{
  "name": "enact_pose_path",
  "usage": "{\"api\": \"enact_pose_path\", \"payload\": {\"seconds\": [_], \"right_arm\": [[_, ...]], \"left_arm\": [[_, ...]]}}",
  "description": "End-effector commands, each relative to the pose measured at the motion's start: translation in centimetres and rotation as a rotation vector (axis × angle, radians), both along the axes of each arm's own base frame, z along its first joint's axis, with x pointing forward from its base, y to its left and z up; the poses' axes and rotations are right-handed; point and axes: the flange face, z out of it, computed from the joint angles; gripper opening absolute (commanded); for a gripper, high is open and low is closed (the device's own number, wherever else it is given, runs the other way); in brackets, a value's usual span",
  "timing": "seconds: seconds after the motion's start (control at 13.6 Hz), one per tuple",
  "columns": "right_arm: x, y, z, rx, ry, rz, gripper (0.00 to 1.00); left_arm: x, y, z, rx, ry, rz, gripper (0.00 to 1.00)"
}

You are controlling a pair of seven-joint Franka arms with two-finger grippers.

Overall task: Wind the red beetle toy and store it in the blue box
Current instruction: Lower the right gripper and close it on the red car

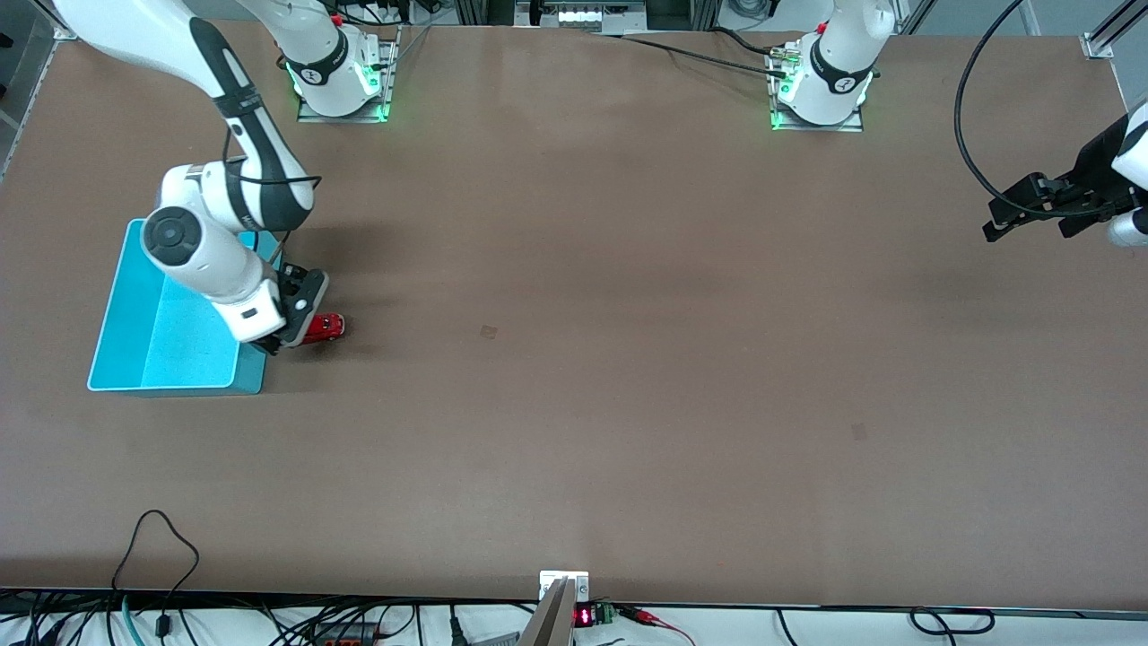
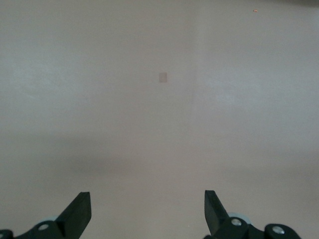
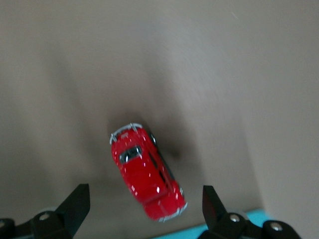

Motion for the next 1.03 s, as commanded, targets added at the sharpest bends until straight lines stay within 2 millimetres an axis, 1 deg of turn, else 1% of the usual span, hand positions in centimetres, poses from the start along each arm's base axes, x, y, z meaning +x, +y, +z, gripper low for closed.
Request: {"api": "enact_pose_path", "payload": {"seconds": [0.0,0.07,0.22,0.51,0.81,0.88,0.96], "right_arm": [[-0.1,0.2,-0.3,-0.003,-0.027,0.196,1.0],[-0.1,-0.3,-0.4,-0.004,-0.021,0.244,1.0],[-0.6,-1.3,-1.2,-0.005,-0.003,0.263,1.0],[-2.1,-1.3,-3.9,0.006,-0.007,0.286,1.0],[-2.5,-1.3,-4.9,0.011,-0.007,0.286,1.0],[-2.5,-1.3,-5.0,0.011,-0.01,0.286,0.97],[-2.5,-1.3,-5.0,0.012,-0.01,0.286,0.7]], "left_arm": [[-0.5,0.4,-0.1,0.008,0.026,0.002,1.0],[-0.7,0.5,-0.3,0.007,0.042,0.005,1.0],[-0.8,0.4,-0.2,0.009,0.048,0.003,1.0],[-1.0,0.3,0.1,0.009,0.045,0.0,1.0],[-1.0,0.3,0.1,0.008,0.045,0.0,1.0],[-1.0,0.3,0.1,0.007,0.045,0.001,1.0],[-1.0,0.3,0.0,0.007,0.048,0.001,1.0]]}}
